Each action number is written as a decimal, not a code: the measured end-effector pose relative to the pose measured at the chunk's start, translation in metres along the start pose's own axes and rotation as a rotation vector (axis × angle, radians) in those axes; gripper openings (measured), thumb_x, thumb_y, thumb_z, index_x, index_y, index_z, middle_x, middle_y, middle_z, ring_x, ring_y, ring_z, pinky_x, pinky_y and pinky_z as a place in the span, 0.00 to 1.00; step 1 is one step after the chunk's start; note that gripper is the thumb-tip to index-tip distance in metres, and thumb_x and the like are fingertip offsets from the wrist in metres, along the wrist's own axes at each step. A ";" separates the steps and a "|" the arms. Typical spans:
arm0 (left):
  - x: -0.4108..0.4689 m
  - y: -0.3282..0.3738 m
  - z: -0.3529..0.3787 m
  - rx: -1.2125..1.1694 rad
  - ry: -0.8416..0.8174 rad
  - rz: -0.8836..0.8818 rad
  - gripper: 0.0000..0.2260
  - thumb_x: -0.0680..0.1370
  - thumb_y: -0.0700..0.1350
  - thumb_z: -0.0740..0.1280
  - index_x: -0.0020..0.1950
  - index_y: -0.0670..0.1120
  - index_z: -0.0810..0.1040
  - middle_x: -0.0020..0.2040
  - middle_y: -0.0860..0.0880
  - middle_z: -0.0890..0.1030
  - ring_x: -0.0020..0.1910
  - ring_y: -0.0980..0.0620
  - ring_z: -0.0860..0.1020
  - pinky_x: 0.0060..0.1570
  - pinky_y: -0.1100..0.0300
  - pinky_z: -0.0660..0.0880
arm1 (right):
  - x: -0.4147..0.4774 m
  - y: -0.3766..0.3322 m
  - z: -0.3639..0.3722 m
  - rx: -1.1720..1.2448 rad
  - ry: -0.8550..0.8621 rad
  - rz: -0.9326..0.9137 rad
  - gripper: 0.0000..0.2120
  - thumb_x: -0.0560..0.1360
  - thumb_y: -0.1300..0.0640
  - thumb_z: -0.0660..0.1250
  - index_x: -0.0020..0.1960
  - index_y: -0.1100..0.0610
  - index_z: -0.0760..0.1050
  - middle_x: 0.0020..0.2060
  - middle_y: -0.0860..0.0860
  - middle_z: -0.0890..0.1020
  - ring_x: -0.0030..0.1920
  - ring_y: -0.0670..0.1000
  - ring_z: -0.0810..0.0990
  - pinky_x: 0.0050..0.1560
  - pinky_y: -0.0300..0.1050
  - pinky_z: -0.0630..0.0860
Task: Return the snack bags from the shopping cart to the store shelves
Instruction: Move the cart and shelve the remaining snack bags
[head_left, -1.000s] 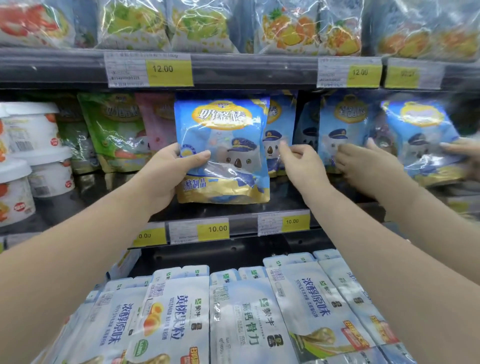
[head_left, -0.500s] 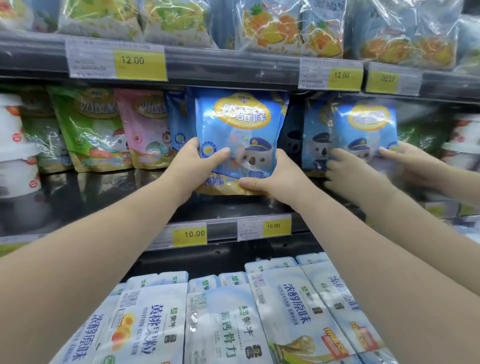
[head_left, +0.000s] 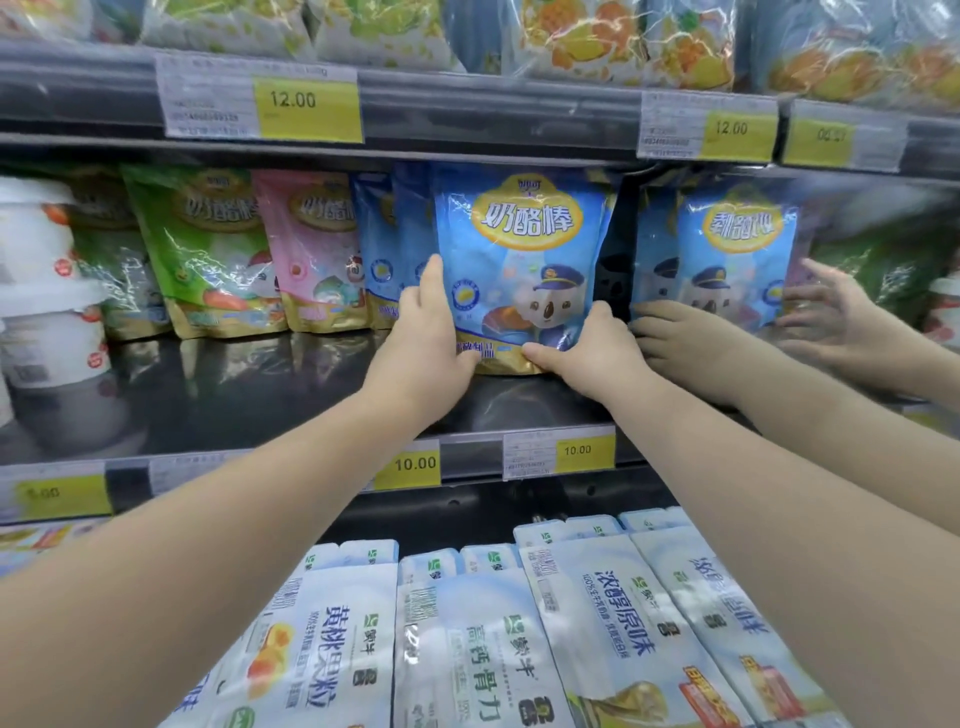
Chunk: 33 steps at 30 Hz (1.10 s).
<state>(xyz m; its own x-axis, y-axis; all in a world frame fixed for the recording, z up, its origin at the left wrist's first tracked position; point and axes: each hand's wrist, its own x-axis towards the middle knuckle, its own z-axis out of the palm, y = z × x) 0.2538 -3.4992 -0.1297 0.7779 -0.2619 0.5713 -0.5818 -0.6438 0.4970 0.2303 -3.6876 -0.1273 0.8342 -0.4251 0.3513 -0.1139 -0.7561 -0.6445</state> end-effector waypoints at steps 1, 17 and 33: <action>0.001 0.001 0.001 0.011 -0.017 -0.013 0.44 0.77 0.47 0.72 0.81 0.47 0.42 0.74 0.43 0.61 0.69 0.44 0.69 0.65 0.51 0.69 | 0.001 -0.001 0.000 0.006 -0.011 0.006 0.41 0.70 0.41 0.78 0.70 0.62 0.64 0.67 0.60 0.73 0.65 0.60 0.75 0.57 0.49 0.73; 0.024 -0.004 0.006 0.193 -0.121 -0.063 0.42 0.79 0.48 0.69 0.81 0.40 0.43 0.75 0.39 0.64 0.73 0.43 0.66 0.70 0.52 0.64 | 0.016 0.003 0.005 0.064 -0.120 -0.057 0.39 0.73 0.41 0.75 0.73 0.60 0.63 0.68 0.55 0.75 0.66 0.56 0.76 0.62 0.50 0.74; 0.015 -0.010 -0.002 0.194 -0.096 -0.140 0.40 0.80 0.46 0.68 0.81 0.41 0.43 0.75 0.39 0.63 0.73 0.42 0.66 0.70 0.52 0.64 | 0.014 -0.001 0.010 0.009 -0.130 -0.126 0.40 0.70 0.36 0.75 0.71 0.58 0.66 0.65 0.53 0.76 0.63 0.55 0.77 0.56 0.48 0.74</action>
<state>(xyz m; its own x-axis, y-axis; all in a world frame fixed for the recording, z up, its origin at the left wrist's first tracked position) 0.2708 -3.4957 -0.1246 0.8723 -0.2214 0.4360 -0.4171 -0.8022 0.4272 0.2474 -3.6875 -0.1288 0.9044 -0.2586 0.3395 0.0005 -0.7949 -0.6067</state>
